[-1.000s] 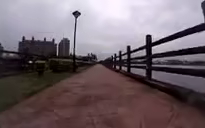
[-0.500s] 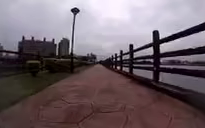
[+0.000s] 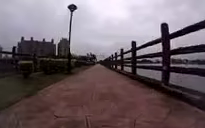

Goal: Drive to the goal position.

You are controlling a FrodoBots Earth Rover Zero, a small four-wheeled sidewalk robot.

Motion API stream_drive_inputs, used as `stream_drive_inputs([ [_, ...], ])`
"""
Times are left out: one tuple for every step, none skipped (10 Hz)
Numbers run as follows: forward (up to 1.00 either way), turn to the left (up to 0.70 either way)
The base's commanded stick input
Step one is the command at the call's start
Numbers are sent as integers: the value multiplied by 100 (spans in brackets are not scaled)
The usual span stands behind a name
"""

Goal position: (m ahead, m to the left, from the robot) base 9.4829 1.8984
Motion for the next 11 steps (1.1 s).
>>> stream_drive_inputs([
  [100,0],
  [100,0],
  [100,0],
  [100,0],
  [100,0],
  [100,0],
  [100,0],
  [100,0],
  [100,0],
  [100,0],
  [100,0],
])
